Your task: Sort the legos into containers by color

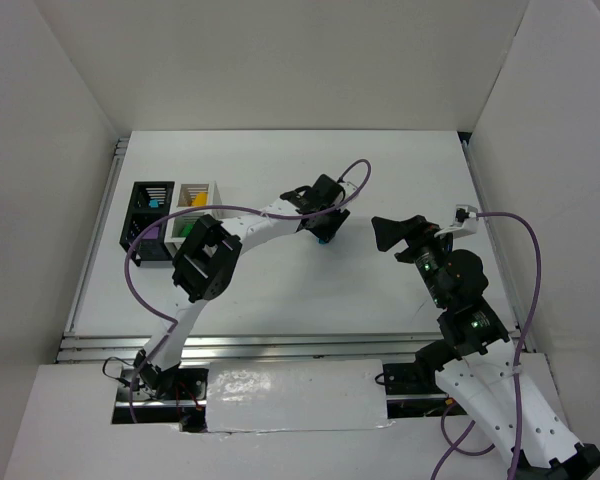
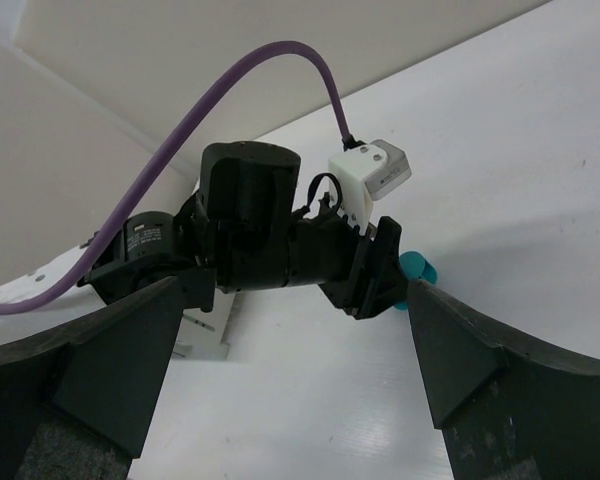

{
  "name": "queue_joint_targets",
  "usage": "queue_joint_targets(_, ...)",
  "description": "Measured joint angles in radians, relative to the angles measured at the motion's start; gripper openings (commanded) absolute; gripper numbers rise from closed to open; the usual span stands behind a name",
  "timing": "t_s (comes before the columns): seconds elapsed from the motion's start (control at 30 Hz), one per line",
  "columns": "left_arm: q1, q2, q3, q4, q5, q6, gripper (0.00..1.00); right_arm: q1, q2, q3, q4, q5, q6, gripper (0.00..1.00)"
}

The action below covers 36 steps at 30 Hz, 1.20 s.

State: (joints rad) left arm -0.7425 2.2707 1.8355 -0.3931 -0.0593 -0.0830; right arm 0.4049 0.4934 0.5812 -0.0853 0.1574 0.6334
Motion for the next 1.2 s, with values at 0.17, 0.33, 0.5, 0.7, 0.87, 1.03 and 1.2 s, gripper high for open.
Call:
queue_joint_targets(0.17,0.01,-0.028,-0.018,-0.014,-0.03,-0.019,0.0,0.0,0.0,0.0,0.002,0.0,-0.001,1.0)
queue_joint_targets(0.33,0.078,-0.177,-0.05,-0.044,-0.067,-0.056,0.0,0.0,0.0,0.0,0.003,0.0,-0.003,1.0)
queue_joint_targets(0.5,0.203,-0.423,-0.061,-0.05,-0.195,-0.124,0.0,-0.002,0.0,0.0,0.003,0.0,-0.003,1.0)
queue_joint_targets(0.7,0.476,-0.574,0.029,-0.199,-0.393,-0.339,0.0,-0.003,0.0,0.0,0.003,-0.008,-0.003,1.0)
queue_joint_targets(0.87,0.745,-0.574,-0.009,-0.326,-0.452,-0.469,0.0,-0.006,0.0,0.0,0.003,-0.015,-0.003,1.0)
queue_joint_targets(1.03,0.826,-0.543,-0.075,-0.393,-0.427,-0.5,0.0,-0.006,0.014,-0.002,0.012,-0.021,-0.003,1.0)
queue_joint_targets(1.2,0.839,-0.496,-0.075,-0.398,-0.39,-0.501,0.01,-0.006,0.026,-0.002,0.014,-0.028,-0.007,1.0)
